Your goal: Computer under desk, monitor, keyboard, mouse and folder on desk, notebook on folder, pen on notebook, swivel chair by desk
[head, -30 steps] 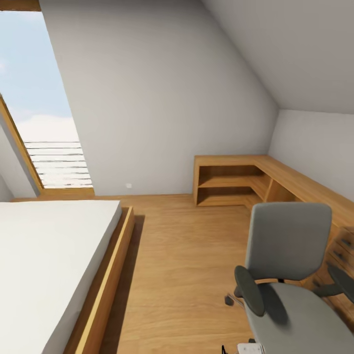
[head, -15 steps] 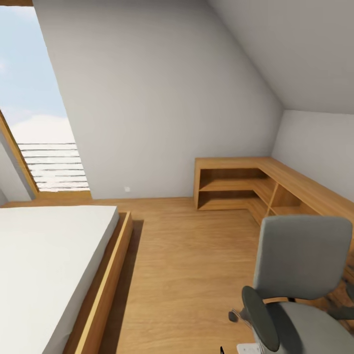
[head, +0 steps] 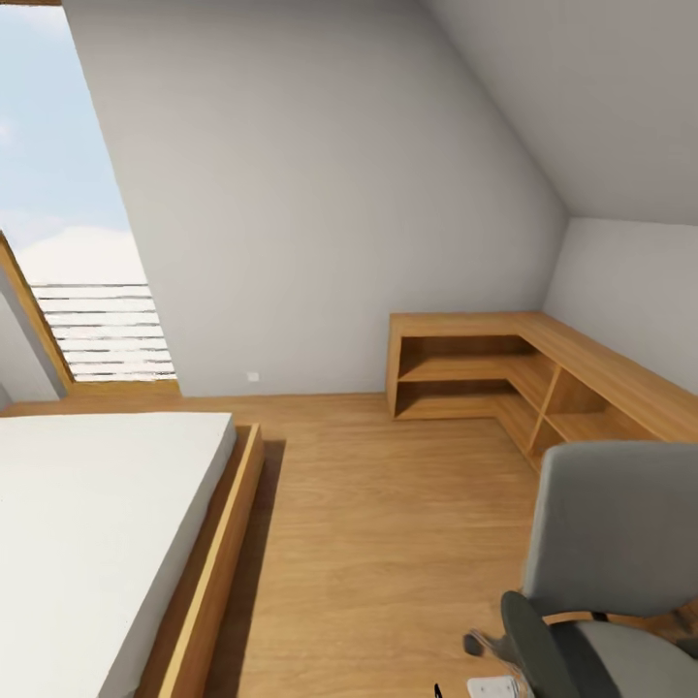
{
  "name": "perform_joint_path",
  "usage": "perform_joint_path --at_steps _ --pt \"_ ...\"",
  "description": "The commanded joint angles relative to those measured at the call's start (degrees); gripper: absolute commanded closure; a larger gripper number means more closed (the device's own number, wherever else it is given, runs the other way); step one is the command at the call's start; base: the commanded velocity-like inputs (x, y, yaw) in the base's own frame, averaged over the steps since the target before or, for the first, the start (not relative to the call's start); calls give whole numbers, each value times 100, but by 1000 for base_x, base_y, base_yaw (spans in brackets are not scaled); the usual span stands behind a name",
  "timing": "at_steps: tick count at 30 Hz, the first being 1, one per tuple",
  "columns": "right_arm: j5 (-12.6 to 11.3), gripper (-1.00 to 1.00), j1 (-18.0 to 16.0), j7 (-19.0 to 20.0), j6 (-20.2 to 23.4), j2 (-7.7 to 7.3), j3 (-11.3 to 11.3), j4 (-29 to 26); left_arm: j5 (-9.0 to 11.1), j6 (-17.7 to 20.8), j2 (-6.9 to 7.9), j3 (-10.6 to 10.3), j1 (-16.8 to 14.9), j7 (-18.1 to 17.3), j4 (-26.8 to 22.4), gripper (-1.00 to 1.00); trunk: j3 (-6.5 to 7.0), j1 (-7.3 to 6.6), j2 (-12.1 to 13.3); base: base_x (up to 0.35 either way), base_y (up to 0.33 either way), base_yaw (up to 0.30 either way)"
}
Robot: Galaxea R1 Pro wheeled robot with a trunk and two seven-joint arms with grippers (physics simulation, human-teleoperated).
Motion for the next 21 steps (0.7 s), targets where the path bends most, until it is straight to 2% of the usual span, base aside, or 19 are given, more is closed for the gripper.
perform_joint_path --at_steps 1,9,21 --pt "61 -100 -7 -31 -20 2 -45 12 -24 -2 -4 20 3 12 -9 -100 -5 2 -4 113 259 0" --pt "46 -100 -7 -35 -17 -3 -45 12 -24 -2 -4 20 3 12 -6 -100 -5 2 -4 98 208 0" --pt "30 -100 -6 -38 -20 11 -51 12 -24 -9 -4 20 3 12 -5 -100 -5 2 -4 20 37 0"
